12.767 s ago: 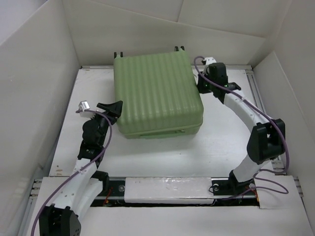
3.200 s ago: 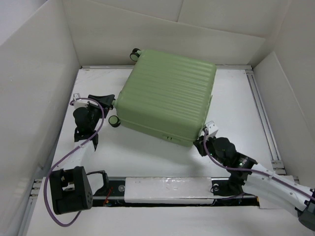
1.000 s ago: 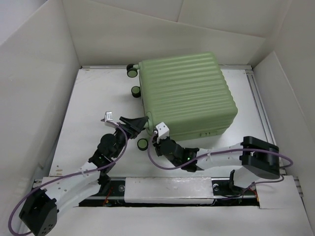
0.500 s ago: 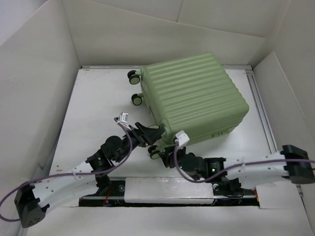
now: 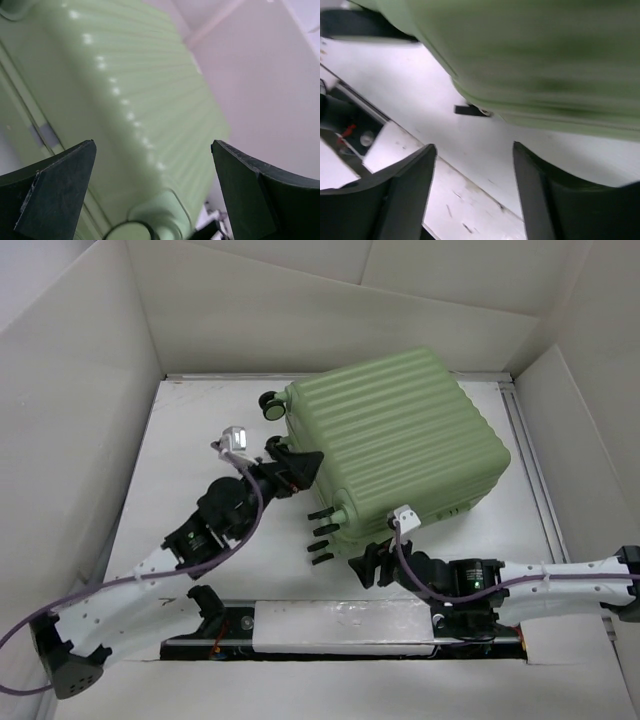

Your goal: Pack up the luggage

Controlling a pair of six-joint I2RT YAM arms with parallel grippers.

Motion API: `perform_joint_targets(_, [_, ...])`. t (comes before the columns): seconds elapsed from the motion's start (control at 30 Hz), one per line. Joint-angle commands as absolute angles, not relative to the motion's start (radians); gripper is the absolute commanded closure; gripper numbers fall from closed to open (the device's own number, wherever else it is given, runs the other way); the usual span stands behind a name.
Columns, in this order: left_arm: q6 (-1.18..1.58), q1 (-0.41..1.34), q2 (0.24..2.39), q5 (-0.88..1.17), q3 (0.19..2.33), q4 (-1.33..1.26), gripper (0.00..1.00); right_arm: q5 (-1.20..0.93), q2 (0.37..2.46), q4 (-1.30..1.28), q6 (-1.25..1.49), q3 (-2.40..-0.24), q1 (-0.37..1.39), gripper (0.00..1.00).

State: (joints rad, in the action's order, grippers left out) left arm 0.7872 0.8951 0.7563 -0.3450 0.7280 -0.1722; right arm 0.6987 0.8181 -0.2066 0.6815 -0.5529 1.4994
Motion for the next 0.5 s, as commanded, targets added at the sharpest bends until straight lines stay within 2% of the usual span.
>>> perform_joint_targets(0.0, [0.747,0.795,0.904,-0.368,0.868,-0.111,0.00,0.707,0.799,-0.340,0.744,-0.598,1.512,0.34])
perform_joint_targets(0.07, [0.764,0.670,0.972,-0.179,0.911,-0.118,0.00,0.716,0.790,-0.341,0.756,-0.598,1.513,0.35])
perform_joint_targets(0.1, [0.814,0.518,1.023,-0.081,0.911,-0.147,0.00,0.716,0.790,-0.341,0.756,-0.588,1.513,0.36])
perform_joint_targets(0.17, [0.880,0.346,1.064,0.123,0.899,-0.243,0.02,0.725,0.790,-0.341,0.756,-0.578,1.513,0.38])
perform_joint_targets(0.2, [0.881,0.345,1.065,0.142,0.899,-0.258,0.02,0.726,0.790,-0.341,0.756,-0.578,1.513,0.38])
perform_joint_targets(0.33, [0.933,0.133,1.159,0.238,0.899,-0.313,0.02,0.726,0.790,-0.377,0.765,-0.578,1.513,0.36])
perform_joint_targets(0.47, [0.931,0.089,1.296,0.366,0.974,-0.362,0.02,0.759,0.799,-0.452,0.782,-0.588,1.513,0.27])
